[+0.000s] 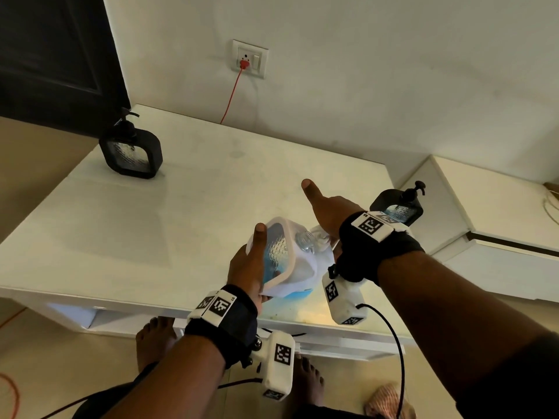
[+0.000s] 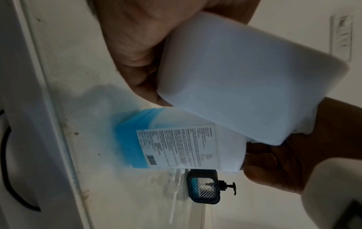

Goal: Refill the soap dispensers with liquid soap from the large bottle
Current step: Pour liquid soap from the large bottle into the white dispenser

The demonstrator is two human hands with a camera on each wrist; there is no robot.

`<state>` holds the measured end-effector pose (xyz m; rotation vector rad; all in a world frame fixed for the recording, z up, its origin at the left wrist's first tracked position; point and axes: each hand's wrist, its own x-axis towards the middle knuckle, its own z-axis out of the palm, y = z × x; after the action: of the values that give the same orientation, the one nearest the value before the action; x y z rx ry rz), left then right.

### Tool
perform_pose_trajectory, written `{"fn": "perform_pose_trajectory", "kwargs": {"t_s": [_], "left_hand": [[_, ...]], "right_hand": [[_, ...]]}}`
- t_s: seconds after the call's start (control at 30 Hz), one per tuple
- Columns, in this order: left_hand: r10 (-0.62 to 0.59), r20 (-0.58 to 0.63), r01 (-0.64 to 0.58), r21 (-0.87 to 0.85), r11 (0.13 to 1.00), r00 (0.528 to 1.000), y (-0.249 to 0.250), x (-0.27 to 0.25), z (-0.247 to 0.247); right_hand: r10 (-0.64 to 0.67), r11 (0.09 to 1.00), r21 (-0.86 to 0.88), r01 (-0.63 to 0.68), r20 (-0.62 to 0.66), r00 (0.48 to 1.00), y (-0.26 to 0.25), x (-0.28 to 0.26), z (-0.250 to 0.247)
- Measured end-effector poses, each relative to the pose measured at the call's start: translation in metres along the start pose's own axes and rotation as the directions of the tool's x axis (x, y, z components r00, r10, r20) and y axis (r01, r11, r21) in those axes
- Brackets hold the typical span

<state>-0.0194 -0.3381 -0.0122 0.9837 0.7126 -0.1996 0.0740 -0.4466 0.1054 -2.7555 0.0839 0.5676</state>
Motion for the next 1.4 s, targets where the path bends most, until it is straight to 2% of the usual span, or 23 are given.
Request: {"fn": "perform_pose_trajectory", "kwargs": {"t_s": [0.6, 0.7, 0.93, 1.17, 1.4], "left_hand": [[0.002, 0.004, -0.002, -0.007, 1.000, 1.000, -0.004, 0.004, -0.003], [0.005, 0.016, -0.005, -0.009, 1.000, 1.000, -0.004, 0.003, -0.004], [0.006, -0.015, -0.007, -0.016, 1.000, 1.000, -0.002, 0.004, -0.003], [0.013, 0.001, -0.013, -0.005, 1.000, 1.000, 0.000, 0.001, -0.002], [0.028, 0.009, -0.028, 0.002, 1.000, 1.000, -0.002, 0.001, -0.004]], "right_hand": [[0.044, 0.998, -0.045, -0.050, -0.139, 0.989, 0.010, 0.009, 0.018], [0.048, 0.998, -0.035, -0.053, -0.123, 0.991, 0.010, 0.007, 0.017], [0.038, 0.997, 0.063, -0.040, 0.032, 0.999, 0.002, -0.001, -0.001], [0.038, 0.999, 0.036, -0.038, 0.006, 0.999, 0.004, -0.001, 0.002], [0.064, 0.998, -0.001, -0.065, -0.076, 0.995, 0.011, 0.016, 0.016]]}}
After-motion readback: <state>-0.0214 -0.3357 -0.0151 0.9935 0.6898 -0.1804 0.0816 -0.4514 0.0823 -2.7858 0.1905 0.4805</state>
